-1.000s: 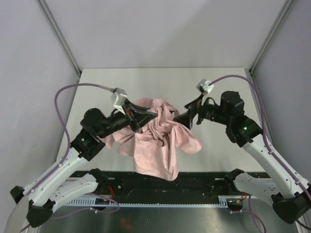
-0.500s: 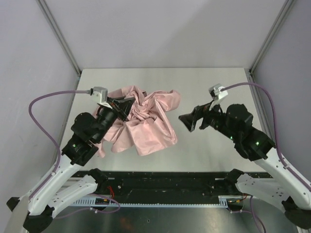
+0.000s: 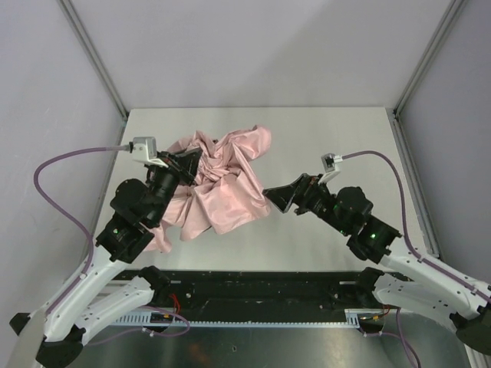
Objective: Put away the umbrella
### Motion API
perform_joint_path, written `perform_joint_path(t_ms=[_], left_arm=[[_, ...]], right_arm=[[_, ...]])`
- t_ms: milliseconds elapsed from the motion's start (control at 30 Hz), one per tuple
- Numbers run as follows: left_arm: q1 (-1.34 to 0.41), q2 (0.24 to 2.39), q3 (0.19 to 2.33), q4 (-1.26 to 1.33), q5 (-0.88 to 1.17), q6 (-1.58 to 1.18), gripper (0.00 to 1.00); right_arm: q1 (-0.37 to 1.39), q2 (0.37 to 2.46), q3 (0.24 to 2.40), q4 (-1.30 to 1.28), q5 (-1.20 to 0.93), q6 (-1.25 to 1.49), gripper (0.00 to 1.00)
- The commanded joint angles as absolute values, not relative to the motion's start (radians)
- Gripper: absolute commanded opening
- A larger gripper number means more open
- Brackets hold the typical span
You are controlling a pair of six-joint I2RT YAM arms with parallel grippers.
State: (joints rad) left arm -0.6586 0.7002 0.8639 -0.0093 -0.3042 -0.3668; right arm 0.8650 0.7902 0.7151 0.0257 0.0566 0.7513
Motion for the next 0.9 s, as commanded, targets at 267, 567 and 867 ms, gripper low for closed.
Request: perform_joint_path(t_ms=[267,567,867], left_arm=[[-0.653,0.673,0.874,0.14,-0.41,-0.493,0.0],[-0.653,0.673,0.853,0.165,-0.384,-0.563,0.0],[-0.65,0.701,0.736,0.367,-0.409,-0.587,0.0]], right_arm=[[0.99,0.762,0.611,0.534,0.043,0.827,0.99],[1.011,0.869,0.639,0.652,0.014,0.758,0.85],[1.035,1.006,0.729,1.057,-0.431,0.866,0.05]])
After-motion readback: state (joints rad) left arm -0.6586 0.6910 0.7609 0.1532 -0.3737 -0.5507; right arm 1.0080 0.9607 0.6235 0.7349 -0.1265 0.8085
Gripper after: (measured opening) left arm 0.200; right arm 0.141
